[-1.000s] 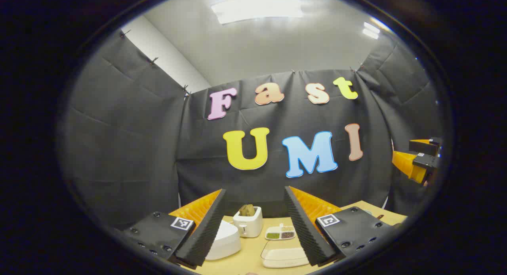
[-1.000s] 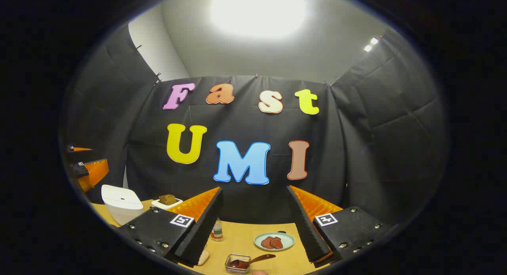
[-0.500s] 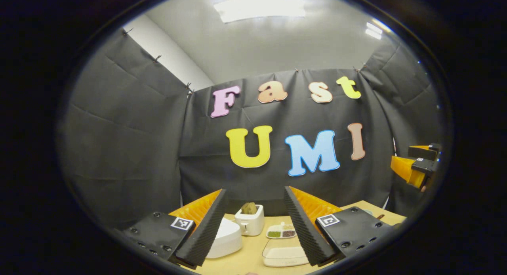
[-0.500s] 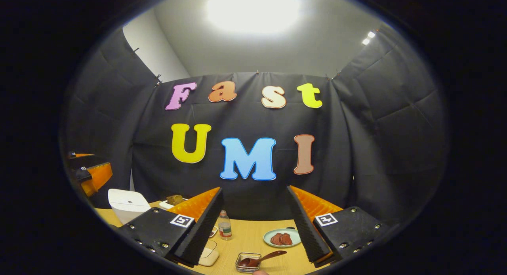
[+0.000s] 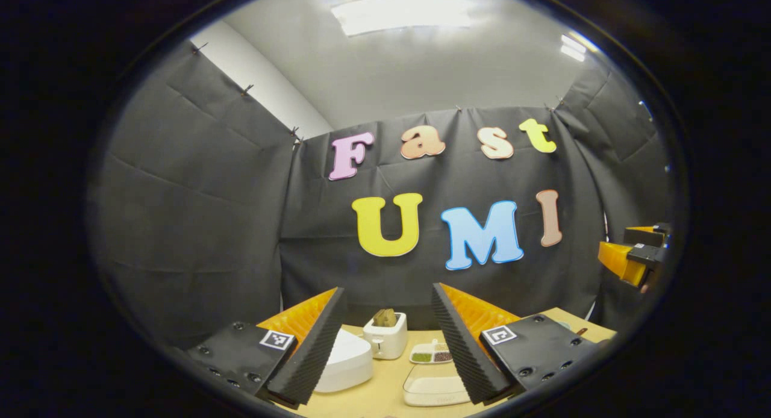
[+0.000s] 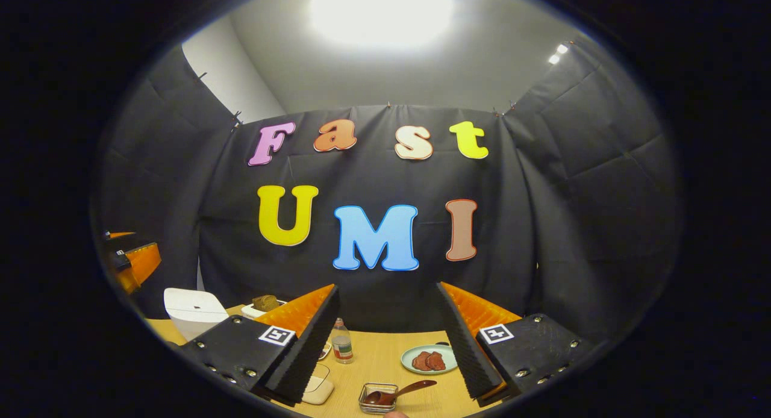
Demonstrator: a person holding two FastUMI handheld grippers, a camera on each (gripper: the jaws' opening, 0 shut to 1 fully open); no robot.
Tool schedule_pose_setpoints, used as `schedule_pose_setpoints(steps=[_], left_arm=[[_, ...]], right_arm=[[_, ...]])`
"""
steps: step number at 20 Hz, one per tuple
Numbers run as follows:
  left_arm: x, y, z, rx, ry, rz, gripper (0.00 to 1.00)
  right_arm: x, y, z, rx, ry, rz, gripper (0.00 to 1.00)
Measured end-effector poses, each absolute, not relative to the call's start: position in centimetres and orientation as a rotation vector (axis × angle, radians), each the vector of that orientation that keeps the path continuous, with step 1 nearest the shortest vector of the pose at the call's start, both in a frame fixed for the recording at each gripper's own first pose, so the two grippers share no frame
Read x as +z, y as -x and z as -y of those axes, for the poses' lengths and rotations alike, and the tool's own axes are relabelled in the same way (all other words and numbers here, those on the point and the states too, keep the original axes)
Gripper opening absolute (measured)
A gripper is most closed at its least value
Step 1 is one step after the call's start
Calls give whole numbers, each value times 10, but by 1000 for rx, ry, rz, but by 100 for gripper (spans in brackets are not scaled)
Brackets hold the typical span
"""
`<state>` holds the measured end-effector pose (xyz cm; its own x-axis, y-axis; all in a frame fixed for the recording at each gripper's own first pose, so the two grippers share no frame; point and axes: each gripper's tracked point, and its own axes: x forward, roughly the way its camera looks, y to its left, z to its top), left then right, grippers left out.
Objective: Close the left gripper, press the button to open the rice cooker; take a wooden spoon from the chopstick holder with the right hand, scoop a spoonful of rice and pour it into the rice cooker, then put the wooden spoon back into the chopstick holder.
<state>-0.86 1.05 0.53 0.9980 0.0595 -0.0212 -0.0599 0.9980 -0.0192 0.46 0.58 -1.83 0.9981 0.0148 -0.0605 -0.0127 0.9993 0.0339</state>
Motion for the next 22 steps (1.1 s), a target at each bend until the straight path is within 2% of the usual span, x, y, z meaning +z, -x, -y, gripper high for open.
schedule_pose_setpoints(steps=[3,5,6,10,11,12,13,14,22], left_arm=[[-2,9,-15,58,13,-35,97],[-2,7,-12,36,9,-41,84],[-3,6,-12,32,9,-43,71],[-7,4,-17,2,19,-49,39],[-3,6,-26,40,10,-43,37],[-2,3,-40,62,6,-34,5],[-7,0,-42,72,3,-24,11],[-11,-3,-41,58,9,-28,7],[-55,-38,-82,23,61,-98,8]], right_arm=[[-23,-3,-6,17,-26,-71,95],[-23,-4,-4,8,-23,-71,96],[-23,-5,-5,7,-26,-72,95],[-29,-6,-7,5,-18,-81,96],[-29,-6,-9,5,-18,-83,96],[-30,-5,-10,5,-17,-84,96],[-32,-4,-11,3,-18,-82,96],[-31,-3,-13,2,-20,-80,95],[-38,8,-13,-49,6,-96,96]])
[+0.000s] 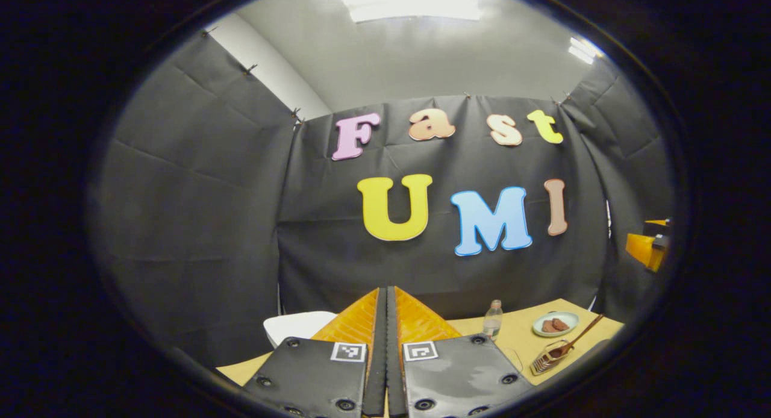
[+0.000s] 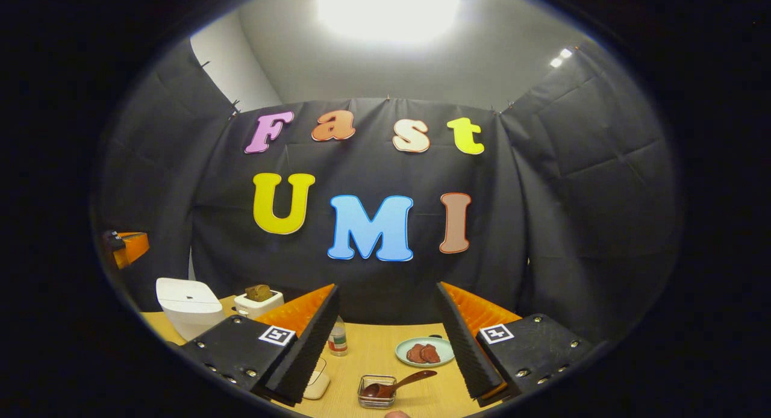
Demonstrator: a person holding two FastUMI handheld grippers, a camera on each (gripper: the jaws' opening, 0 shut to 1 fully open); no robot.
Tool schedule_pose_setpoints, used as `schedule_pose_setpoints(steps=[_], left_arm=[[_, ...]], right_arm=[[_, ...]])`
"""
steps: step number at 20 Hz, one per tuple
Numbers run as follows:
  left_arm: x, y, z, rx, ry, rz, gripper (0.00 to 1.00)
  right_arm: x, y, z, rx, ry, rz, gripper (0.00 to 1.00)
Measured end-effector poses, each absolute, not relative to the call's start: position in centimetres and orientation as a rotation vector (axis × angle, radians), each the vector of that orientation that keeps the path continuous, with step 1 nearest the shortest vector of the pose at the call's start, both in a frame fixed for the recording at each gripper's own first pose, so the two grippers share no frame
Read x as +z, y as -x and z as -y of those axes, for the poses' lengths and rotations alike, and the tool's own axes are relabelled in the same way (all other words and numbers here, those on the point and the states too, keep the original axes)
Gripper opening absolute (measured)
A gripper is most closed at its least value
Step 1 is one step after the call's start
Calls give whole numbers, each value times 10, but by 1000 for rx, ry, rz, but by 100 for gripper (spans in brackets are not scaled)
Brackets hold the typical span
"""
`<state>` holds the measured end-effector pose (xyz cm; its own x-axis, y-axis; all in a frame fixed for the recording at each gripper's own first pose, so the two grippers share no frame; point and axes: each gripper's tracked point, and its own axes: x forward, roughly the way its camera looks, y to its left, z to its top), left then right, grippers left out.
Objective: Close the left gripper, press the button to open the rice cooker; take a wooden spoon from the chopstick holder with the right hand, scoop a spoonful of rice and pour it into the rice cooker, then put the wooden spoon back into the chopstick holder.
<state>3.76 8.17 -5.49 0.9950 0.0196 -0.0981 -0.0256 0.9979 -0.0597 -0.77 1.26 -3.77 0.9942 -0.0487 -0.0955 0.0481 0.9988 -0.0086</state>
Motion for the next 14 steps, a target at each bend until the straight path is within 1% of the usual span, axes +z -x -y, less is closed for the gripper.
schedule_pose_setpoints(steps=[5,6,7,8,11,12,14], left_arm=[[-95,-81,-123,42,94,-168,7],[-101,-90,-133,51,93,-176,9],[-105,-99,-143,60,96,-185,7],[-112,-107,-152,66,102,-194,9],[-138,-132,-174,87,108,-238,9],[-149,-140,-179,84,115,-251,7],[-170,-152,-180,55,142,-301,9]], right_arm=[[-39,20,3,-123,5,-115,96],[-43,24,6,-140,10,-122,96],[-46,28,10,-154,20,-132,96],[-49,31,15,-170,31,-142,96],[-54,41,27,-227,35,-161,96],[-56,44,31,-245,38,-168,96],[-59,51,38,-273,48,-185,96]])
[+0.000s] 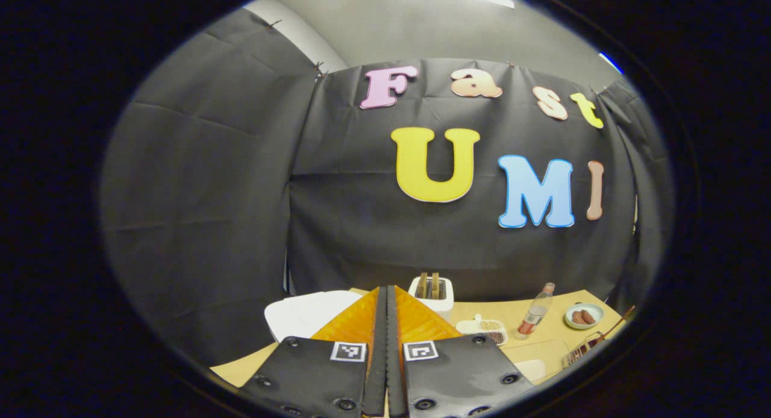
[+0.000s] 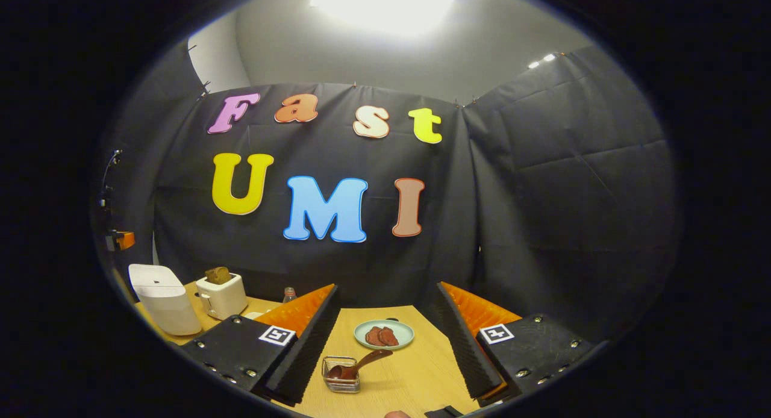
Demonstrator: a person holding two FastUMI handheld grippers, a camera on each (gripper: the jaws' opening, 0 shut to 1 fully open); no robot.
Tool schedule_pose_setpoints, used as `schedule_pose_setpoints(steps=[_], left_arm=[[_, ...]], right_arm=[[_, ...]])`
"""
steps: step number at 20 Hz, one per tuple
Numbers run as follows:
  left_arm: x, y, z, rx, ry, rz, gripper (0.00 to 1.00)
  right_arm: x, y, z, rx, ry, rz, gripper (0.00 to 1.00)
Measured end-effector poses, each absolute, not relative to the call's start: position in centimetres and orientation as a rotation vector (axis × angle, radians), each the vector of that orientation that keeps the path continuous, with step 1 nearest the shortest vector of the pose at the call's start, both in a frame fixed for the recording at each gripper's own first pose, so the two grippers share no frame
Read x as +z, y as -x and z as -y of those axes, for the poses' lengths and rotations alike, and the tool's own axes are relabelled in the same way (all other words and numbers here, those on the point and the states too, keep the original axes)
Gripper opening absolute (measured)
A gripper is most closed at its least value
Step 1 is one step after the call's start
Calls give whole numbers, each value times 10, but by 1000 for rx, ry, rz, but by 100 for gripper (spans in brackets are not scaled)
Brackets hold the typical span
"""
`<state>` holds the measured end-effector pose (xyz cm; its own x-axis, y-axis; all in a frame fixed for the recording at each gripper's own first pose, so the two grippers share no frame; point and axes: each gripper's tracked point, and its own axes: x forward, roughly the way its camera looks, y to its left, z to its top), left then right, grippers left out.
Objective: Close the left gripper, press the button to open the rice cooker; take a wooden spoon from the chopstick holder with the right hand, scoop a spoonful of rice and pour it into the rice cooker, then put the wooden spoon back into the chopstick holder.
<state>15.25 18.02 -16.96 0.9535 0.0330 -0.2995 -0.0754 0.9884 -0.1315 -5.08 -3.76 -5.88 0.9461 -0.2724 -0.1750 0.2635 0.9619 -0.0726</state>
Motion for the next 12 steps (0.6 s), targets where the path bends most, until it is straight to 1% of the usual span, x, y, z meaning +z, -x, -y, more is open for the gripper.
schedule_pose_setpoints(steps=[4,12], left_arm=[[-211,-178,-189,48,158,-381,9],[-297,-185,-199,59,149,-543,9]], right_arm=[[-57,64,52,-330,80,-190,96],[-61,88,70,-399,110,-228,96]])
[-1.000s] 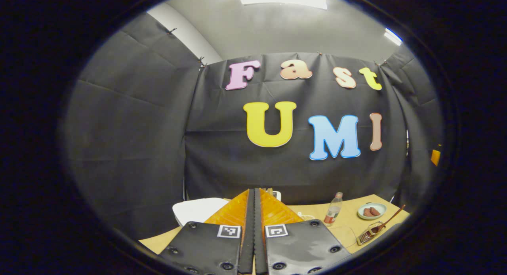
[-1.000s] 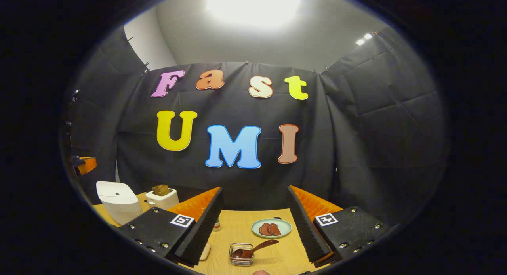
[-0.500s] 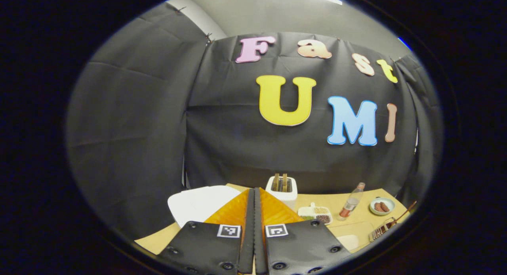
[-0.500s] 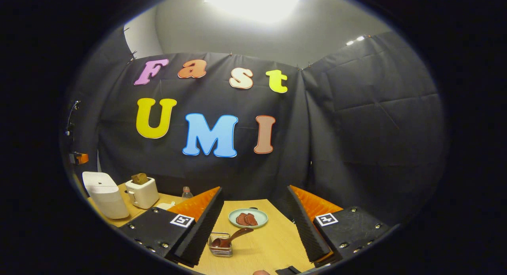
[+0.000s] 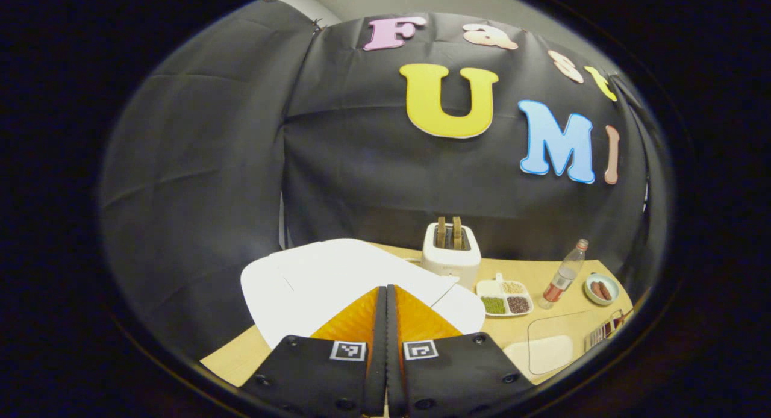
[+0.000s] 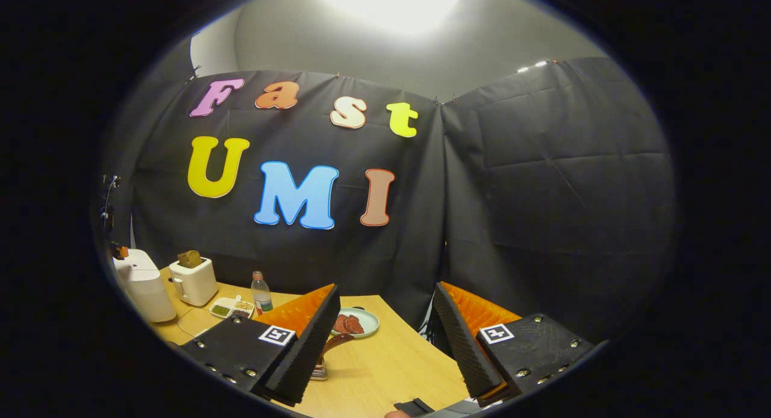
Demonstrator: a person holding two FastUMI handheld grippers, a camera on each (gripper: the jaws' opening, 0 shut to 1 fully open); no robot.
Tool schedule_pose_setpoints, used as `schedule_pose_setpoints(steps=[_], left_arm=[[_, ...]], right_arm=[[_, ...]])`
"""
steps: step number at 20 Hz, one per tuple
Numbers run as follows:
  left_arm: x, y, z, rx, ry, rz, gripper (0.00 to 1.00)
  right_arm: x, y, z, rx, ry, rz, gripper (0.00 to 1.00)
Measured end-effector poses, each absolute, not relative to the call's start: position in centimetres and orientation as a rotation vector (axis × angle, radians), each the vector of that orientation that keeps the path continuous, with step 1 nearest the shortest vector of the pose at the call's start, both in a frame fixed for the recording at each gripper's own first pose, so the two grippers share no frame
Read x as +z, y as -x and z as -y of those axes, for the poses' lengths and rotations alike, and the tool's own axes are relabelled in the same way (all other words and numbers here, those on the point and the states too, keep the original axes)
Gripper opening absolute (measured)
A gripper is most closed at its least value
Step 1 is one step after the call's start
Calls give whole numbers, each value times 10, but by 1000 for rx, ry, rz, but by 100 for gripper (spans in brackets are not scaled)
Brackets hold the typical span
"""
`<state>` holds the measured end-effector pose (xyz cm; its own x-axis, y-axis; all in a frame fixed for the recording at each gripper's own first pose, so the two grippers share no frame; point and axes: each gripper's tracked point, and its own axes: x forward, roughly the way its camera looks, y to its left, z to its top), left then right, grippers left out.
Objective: Close the left gripper, press the button to open the rice cooker; take a wooden spoon from the chopstick holder with the right hand, scoop a spoonful of rice and pour it into the rice cooker, then put the wooden spoon back into the chopstick holder.
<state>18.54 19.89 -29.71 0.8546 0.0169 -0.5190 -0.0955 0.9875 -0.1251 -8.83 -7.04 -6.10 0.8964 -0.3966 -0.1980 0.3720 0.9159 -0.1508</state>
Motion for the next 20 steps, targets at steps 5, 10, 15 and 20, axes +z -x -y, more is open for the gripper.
schedule_pose_setpoints(steps=[5,10,15,20], left_arm=[[-324,-189,-209,87,174,-592,9],[-330,-190,-207,99,187,-588,9],[-313,-188,-203,108,171,-554,9],[-240,-196,-219,181,72,-397,9]], right_arm=[[-58,94,75,-414,125,-233,95],[-65,98,69,-397,132,-253,95],[-68,94,67,-367,121,-250,95],[-69,79,77,-326,82,-238,95]])
